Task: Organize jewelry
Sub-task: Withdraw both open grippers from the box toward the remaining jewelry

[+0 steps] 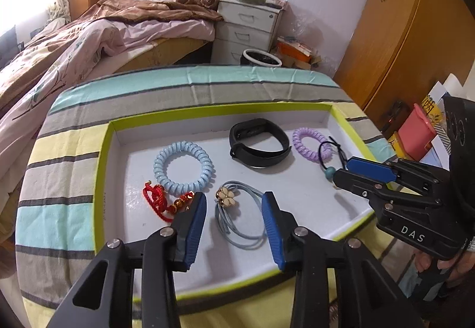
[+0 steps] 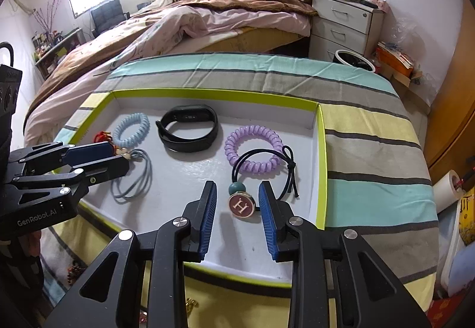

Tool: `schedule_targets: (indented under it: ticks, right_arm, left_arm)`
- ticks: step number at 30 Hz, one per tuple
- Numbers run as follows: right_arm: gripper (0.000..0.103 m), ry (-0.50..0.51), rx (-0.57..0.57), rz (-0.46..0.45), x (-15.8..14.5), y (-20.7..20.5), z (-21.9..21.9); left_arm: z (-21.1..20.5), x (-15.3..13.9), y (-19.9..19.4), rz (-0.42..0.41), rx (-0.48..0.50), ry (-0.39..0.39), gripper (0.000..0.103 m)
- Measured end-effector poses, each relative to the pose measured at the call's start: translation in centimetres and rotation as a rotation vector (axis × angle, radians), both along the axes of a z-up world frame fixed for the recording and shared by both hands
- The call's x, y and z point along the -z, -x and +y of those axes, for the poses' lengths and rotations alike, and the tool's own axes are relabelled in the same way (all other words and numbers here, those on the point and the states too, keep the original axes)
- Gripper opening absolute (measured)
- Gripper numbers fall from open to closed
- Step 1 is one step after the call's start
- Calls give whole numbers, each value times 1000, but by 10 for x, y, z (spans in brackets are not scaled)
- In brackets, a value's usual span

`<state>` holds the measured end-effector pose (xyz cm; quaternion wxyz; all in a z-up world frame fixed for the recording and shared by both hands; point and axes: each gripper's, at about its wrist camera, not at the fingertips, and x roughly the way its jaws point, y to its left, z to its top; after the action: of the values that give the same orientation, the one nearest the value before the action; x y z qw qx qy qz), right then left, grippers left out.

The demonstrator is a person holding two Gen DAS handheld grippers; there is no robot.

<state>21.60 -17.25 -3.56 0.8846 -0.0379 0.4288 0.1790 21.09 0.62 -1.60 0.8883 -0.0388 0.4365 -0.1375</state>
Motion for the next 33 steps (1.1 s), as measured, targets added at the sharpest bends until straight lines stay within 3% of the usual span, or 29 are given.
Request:
schedule_targets:
  ticks: [5,11,19,28,33]
  right_arm:
    - [39,-35,3,-29,-11,14,-7]
    - [39,-68,-7,-44,-18,37,-15]
    - [39,-210,-76,8,-3,62,-29]
    - [39,-113,-142,-7,4,89,-13]
    - [39,-11,-168,-39,9,100,1]
  left_arm:
    - [6,-14,22,-32,2,30,40]
    - [12,-26,56,-69,2,41,41]
    - [27,-31,104,-101,-27,66,41]
    - [40,-24,143,-99,-46,81,41]
    - [46,-17,162,-92,-55,99,42]
